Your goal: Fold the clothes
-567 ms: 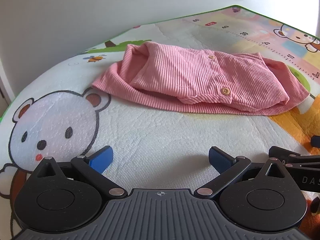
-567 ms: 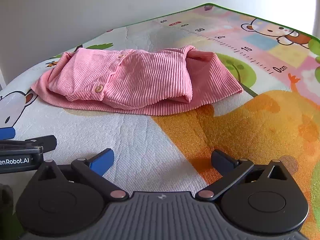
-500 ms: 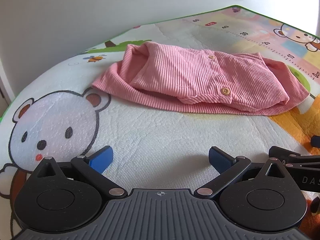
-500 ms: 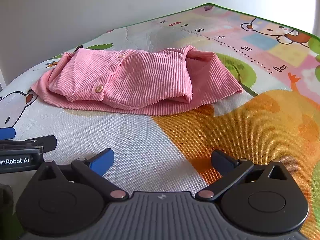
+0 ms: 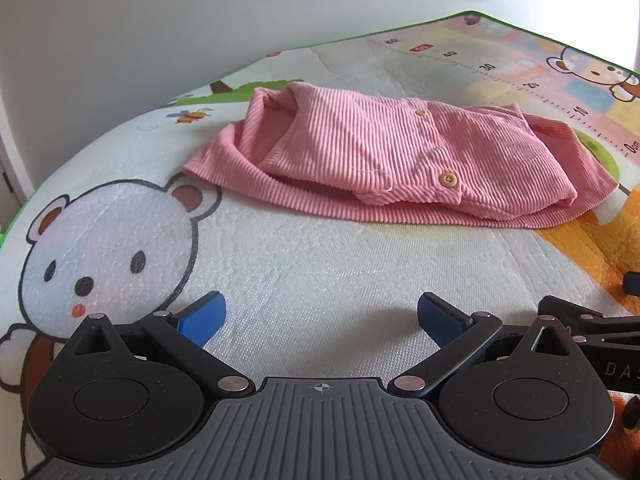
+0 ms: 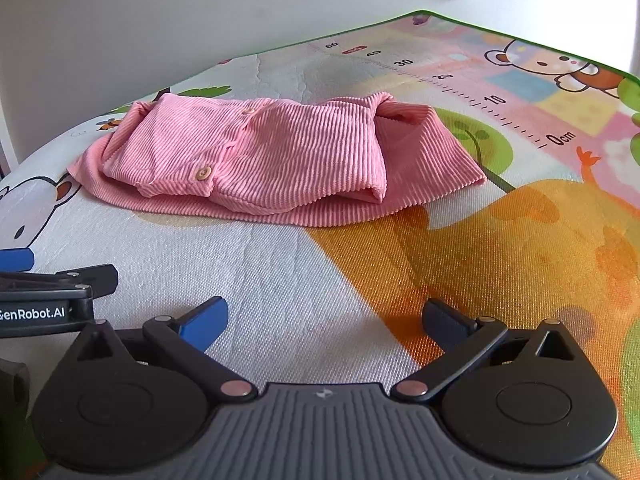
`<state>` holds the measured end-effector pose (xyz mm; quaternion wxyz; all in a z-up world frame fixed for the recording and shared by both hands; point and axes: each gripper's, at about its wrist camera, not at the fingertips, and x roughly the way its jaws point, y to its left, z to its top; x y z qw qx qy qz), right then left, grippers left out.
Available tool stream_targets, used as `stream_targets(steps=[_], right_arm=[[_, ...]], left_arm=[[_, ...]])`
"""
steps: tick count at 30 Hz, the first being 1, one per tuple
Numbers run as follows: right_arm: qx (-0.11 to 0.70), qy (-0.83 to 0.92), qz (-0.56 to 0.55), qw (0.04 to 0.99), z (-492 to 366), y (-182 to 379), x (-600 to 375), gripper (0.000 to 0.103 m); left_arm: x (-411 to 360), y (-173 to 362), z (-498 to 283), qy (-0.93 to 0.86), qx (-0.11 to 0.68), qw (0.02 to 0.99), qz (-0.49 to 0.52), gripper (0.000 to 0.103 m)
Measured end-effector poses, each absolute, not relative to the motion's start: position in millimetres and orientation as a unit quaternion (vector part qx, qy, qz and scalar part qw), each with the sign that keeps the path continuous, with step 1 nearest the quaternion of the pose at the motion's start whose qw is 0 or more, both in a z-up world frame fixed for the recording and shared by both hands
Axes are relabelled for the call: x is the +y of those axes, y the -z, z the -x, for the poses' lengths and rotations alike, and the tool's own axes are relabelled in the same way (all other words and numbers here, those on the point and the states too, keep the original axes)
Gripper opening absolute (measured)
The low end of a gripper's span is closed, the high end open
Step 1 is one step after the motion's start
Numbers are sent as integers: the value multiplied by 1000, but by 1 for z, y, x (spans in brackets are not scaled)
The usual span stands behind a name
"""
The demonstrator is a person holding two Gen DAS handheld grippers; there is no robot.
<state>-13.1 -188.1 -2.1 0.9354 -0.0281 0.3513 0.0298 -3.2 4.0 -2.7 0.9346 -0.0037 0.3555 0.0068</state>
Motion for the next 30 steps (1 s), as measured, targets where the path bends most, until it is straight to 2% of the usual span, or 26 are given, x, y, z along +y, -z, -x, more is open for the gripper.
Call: stream_targets(steps=[30], right_arm=[[342, -22, 38, 939, 15, 4, -181, 103]], left_arm=[[-1, 2, 6, -1, 352, 936, 2, 103]])
